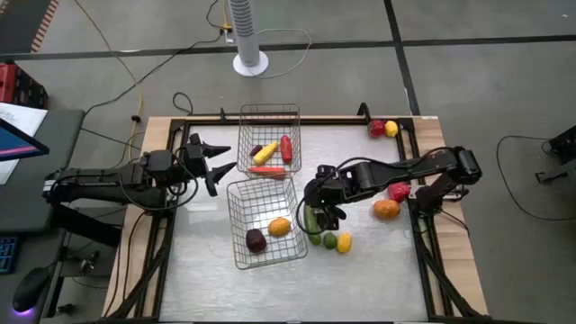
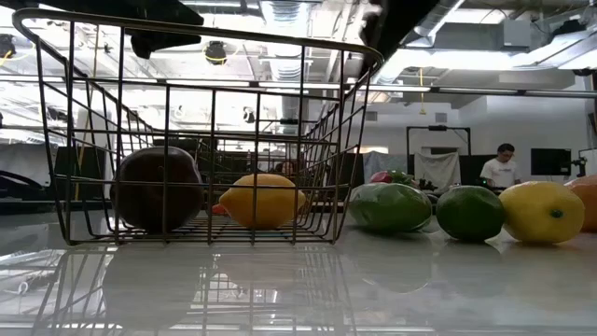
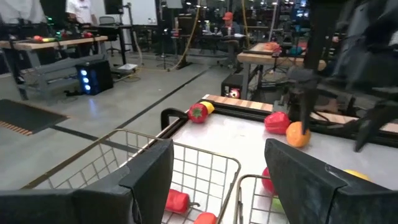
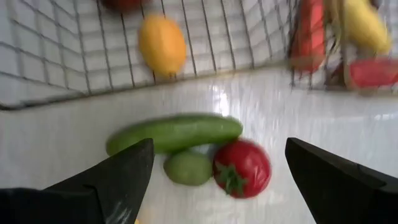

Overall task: Sort produce into baskets
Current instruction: Put the top green lime into the bottom basket

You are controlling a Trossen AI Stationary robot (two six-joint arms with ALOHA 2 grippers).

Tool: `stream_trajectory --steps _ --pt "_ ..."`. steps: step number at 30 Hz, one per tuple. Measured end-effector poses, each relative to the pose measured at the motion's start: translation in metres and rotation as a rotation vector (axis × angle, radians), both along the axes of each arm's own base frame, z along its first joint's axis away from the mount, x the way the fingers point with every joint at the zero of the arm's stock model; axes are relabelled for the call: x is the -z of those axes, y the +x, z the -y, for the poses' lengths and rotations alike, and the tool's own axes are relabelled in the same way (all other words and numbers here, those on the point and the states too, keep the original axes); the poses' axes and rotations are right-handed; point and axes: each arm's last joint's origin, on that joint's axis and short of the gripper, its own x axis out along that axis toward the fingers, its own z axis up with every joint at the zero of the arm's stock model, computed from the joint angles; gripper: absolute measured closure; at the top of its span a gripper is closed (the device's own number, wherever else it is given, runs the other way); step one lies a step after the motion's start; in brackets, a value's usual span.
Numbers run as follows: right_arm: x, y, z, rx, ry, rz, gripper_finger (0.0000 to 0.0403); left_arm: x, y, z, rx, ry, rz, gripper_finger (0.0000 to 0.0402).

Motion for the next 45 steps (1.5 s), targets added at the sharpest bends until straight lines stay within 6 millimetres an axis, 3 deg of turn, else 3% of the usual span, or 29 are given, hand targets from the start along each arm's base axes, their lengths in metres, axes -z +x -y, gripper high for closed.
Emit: stream_trajectory --steps 8,17,25,29,45 --pt "0.04 -0.017 0.003 0.056 0.009 -0.09 0.0014 -0.002 -0.007 0.001 0.014 -0.023 0.02 0.0162" --pt "0.051 -0.061 0.01 0.17 0.08 -0.012 0.0014 -0.003 -0.011 0.001 0.014 -0.042 0.032 0.0162" --pt "0.078 -0.094 0.009 0.233 0.156 0.062 0.0014 -0.002 -0.011 0.001 0.013 -0.043 0.025 0.0162" --pt "0.085 -0.098 0.01 0.251 0.161 0.049 0.0014 -0.003 -0.011 0.001 0.013 -0.048 0.028 0.0162" --pt "0.081 -0.087 0.007 0.213 0.204 0.156 0.0014 -0.003 -0.011 0.001 0.012 -0.045 0.031 0.0162"
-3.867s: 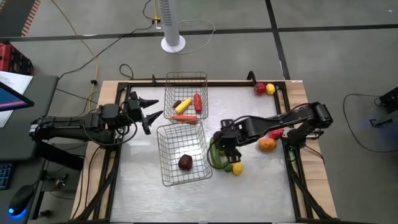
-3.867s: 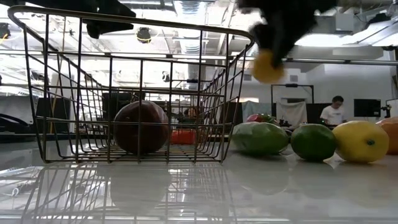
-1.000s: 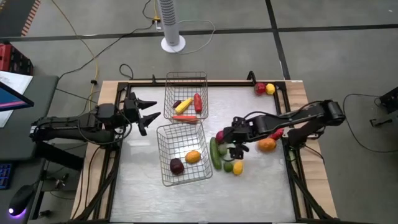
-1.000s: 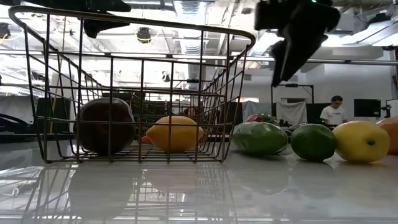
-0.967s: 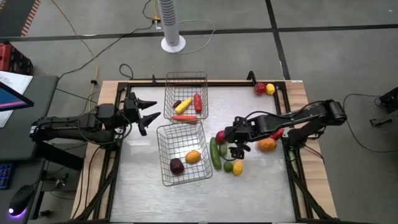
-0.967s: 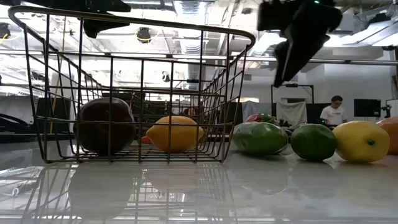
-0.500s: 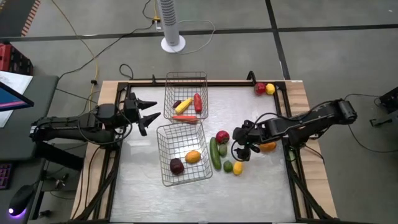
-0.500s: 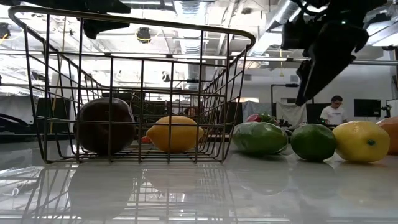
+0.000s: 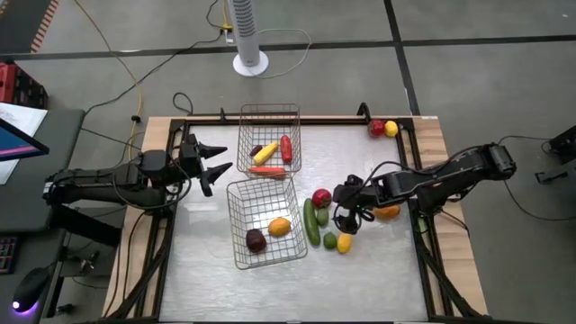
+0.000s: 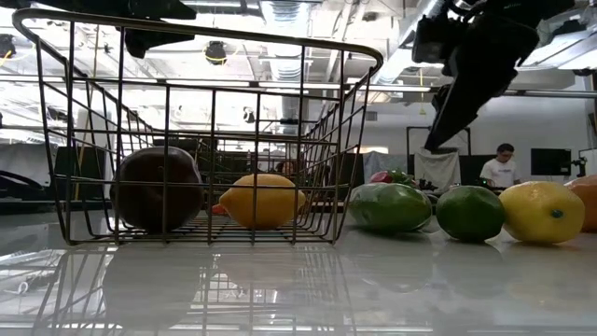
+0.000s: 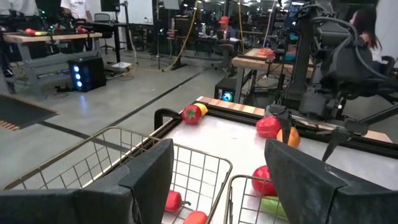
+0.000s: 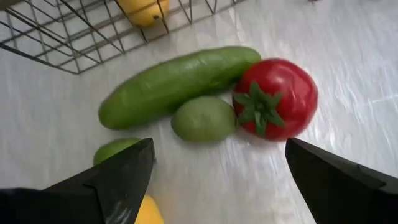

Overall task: Sort produce into baskets
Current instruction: Put the top green lime into the bottom basket

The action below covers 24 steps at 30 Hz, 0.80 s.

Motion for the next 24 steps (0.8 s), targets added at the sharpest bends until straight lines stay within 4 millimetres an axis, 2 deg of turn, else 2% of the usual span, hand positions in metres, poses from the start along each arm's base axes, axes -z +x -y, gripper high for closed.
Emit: stream_trajectory --steps 6,16,24 --pt "-0.0023 0.0032 -0.0006 -0.02 -0.007 0.039 0.0014 0.0001 0.0 0.0 0.0 0.002 -0.001 0.0162" --pt "-0.0018 0.0028 -0.002 -0.057 0.054 0.025 0.0014 0.0 0.0 -0.0001 -0.003 0.0 0.001 0.0162" --pt "-0.0009 0.0014 -0.0025 -0.048 0.03 0.013 0.0022 -0.0022 0.0001 -0.0003 -0.009 0.006 0.024 0.0162"
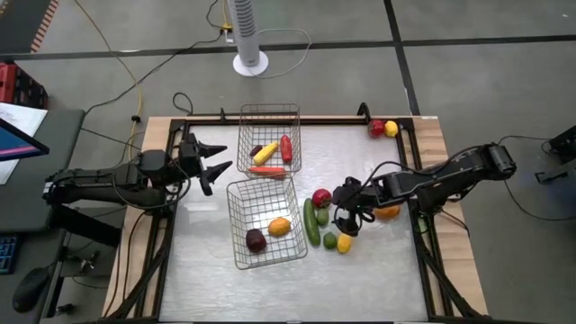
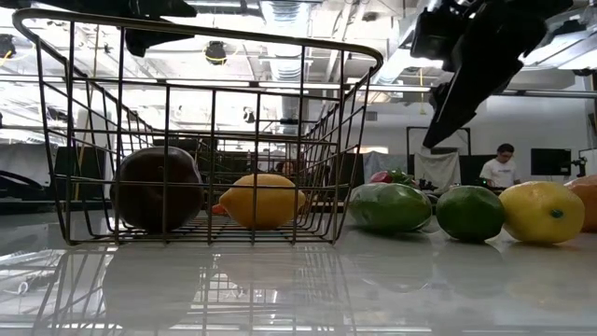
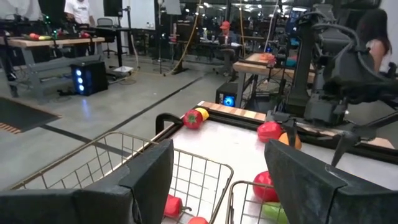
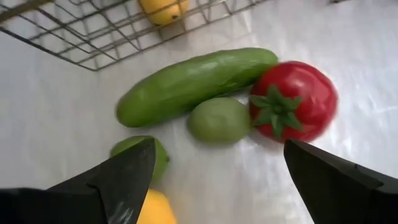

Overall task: Sort produce into baskets
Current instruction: Put the top green lime into the bottom basket

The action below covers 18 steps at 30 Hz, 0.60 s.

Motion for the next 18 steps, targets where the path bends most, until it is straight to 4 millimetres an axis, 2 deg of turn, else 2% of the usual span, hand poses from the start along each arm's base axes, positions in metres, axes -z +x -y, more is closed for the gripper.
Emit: stream_trajectory --steps 6,12,15,18 --pt "0.0 -0.002 0.001 0.01 -0.025 -0.033 0.0036 -0.001 0.0 -0.001 -0.019 0.004 0.007 0.0162" --pt "-0.014 0.0 -0.003 -0.002 -0.03 -0.031 0.0038 -0.001 0.0 -0.001 -0.026 -0.037 0.027 0.0162" --pt "-0.009 0.004 -0.012 -0.03 -0.056 -0.055 0.0038 -0.003 0.0 0.0 -0.007 -0.051 0.055 0.0162" --pt "0.009 0.012 -0.021 -0.076 -0.086 -0.12 0.0038 -0.004 0.0 0.0 0.011 -0.051 0.07 0.0162"
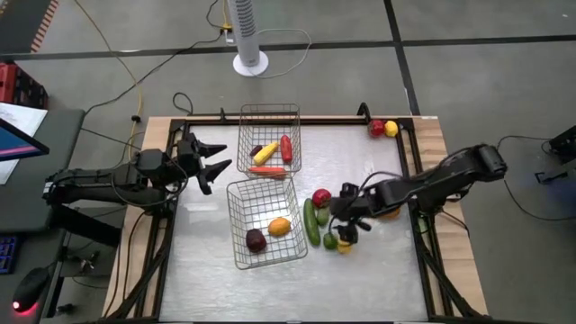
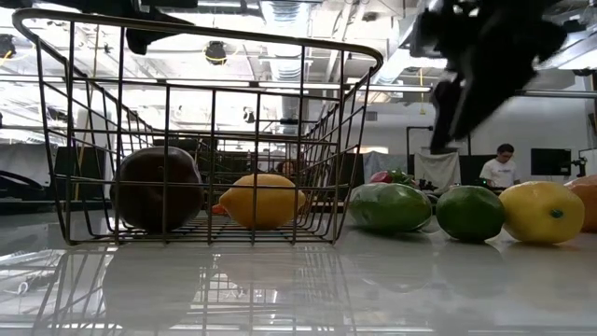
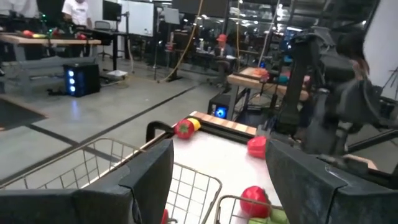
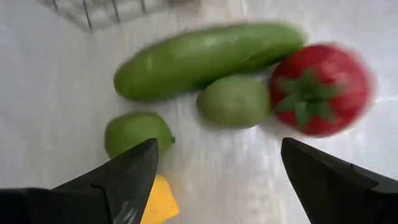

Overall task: Sort produce into baskets
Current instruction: Put the top green lime into the bottom basket

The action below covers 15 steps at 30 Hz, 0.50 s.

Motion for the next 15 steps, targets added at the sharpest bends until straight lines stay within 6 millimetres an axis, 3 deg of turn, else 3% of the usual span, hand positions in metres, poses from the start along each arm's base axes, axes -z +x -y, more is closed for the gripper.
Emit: stream_trajectory --steps 3,9,15 --pt "0.016 0.012 -0.006 -0.024 -0.029 -0.086 0.0038 0.0 0.0 0.0 0.003 0.0 -0.002 0.0162" --pt "0.024 0.037 -0.015 -0.106 -0.101 -0.213 0.0038 0.0 0.0 0.0 0.004 0.008 -0.009 0.0162" --pt "0.026 0.053 -0.021 -0.192 -0.24 -0.199 0.0038 0.003 0.0 0.0 0.006 0.01 -0.038 0.0162"
